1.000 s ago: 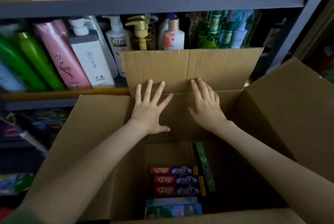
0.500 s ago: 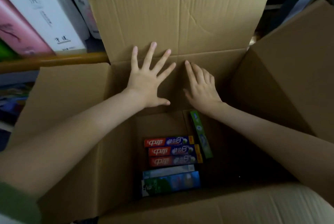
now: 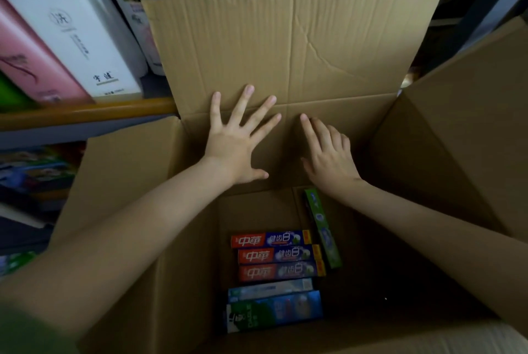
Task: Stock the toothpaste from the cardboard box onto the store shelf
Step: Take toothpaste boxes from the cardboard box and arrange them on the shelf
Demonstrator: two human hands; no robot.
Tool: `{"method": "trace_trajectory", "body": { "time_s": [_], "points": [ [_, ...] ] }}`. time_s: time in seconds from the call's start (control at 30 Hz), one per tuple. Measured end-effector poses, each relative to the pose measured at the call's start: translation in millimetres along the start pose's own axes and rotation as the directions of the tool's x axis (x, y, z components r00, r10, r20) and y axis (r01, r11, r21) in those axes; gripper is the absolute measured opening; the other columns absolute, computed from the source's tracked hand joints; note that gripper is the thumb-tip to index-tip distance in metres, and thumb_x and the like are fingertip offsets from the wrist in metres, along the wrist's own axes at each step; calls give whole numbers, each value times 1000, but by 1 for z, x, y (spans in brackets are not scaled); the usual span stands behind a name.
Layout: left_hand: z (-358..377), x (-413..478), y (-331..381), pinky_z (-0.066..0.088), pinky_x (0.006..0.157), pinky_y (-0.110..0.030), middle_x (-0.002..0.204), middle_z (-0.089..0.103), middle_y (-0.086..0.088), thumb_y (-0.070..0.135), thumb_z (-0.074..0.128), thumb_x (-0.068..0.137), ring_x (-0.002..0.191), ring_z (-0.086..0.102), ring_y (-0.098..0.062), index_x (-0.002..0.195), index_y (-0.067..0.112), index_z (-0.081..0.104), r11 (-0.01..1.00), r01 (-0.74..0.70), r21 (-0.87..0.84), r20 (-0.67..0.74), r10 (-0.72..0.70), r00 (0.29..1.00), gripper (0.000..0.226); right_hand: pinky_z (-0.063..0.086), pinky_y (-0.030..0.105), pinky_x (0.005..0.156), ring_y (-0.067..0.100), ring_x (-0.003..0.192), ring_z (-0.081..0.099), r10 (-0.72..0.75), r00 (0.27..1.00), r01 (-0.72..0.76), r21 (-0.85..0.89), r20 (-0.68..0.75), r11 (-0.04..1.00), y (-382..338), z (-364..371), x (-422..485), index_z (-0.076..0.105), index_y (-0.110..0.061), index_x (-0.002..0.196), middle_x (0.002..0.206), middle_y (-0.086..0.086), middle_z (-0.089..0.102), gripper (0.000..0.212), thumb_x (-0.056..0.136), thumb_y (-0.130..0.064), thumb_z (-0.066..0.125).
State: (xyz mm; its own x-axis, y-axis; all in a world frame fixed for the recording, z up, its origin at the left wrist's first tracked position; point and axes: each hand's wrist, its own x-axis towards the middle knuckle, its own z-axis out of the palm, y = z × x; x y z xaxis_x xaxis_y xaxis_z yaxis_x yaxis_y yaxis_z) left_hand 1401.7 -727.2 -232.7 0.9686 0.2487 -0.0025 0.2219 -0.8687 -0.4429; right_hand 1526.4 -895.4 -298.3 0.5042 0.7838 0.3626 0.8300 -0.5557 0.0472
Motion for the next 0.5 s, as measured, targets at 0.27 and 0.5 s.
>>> {"method": "trace_trajectory", "body": {
  "time_s": [0.27,0.5],
  "points": [
    [4,-2,5,-16,102,-71,144,-48,-4,87,40,72,125,-47,-39,145,34,-29,999,-12,33,49,10,999,113,38,41,99,28,128,34,91,822,-8,-148,563,989,13,53,-25,4,-16,152,142,12,31,79,94,-48,47],
    [3,3,3,-19,100,-70,129,-61,-2,84,40,76,119,-52,-36,144,32,-33,1000,-10,27,131,7,991,112,47,37,79,31,111,57,209,400,-327,-74,892,942,6,104,-35,-18,-14,150,139,21,46,86,98,-23,49]
  ]
}}
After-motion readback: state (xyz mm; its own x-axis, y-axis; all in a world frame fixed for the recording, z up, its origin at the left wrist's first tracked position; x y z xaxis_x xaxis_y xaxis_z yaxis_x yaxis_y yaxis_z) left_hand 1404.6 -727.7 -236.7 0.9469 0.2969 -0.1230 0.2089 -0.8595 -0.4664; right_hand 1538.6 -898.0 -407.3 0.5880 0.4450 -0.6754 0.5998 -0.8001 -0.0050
